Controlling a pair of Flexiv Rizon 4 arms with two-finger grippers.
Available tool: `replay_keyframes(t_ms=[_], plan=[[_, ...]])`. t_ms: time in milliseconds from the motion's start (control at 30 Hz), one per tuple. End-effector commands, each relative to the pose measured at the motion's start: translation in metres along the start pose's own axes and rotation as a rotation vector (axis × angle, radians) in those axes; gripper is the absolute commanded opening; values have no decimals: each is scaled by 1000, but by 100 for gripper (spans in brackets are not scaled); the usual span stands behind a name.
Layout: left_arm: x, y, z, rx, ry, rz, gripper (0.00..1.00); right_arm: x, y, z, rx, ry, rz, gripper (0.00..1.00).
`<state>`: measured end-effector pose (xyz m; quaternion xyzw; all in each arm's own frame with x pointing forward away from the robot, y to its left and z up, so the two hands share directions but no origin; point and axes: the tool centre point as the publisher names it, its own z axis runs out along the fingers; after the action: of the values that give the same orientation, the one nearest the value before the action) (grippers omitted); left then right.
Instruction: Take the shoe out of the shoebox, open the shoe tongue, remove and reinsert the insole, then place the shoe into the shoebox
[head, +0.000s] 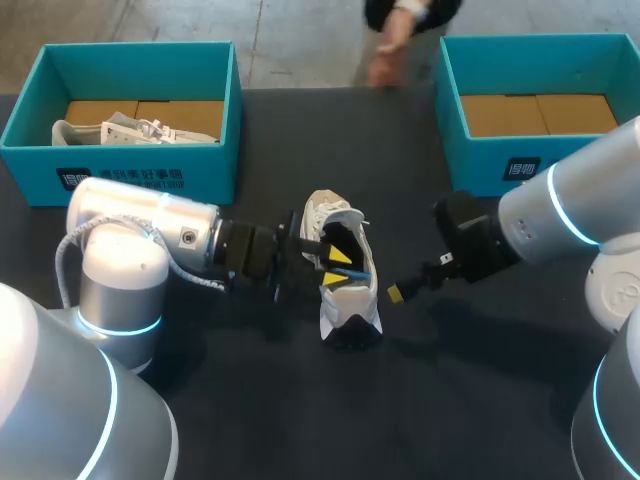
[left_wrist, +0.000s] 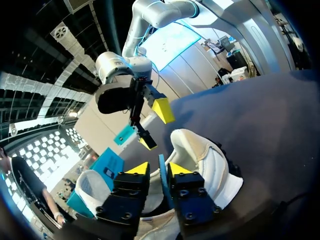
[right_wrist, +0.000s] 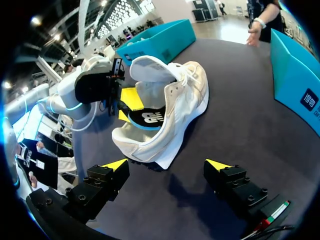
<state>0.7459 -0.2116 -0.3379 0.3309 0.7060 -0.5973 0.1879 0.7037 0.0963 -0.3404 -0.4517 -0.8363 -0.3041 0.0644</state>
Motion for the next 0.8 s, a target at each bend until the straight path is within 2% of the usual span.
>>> replay_keyframes(t_ms=[33,100,333,400,467,567,800], plan=[[-4,-10,-6,5,-6,7,87,2,3,-1,11,-4,-3,100],[-7,-14,-8,15,-11,10,89,2,3,-1,14,-4,-5,100],[-12,-24,-13,26,-8,33,85,2,2,2,12,0,-3,100],[-13,-25,-15,26,-6,34,74,1,1,2,11,2,-1,100],[-13,-26,-16,26,-5,35,73,1,1,3,9,4,0,100],[-14,-25,-18,27,-4,31,49,1,0,3,6,6,1,100],[-18,-28,-24,27,28,47,34,0,-1,5,6,11,-1,100]])
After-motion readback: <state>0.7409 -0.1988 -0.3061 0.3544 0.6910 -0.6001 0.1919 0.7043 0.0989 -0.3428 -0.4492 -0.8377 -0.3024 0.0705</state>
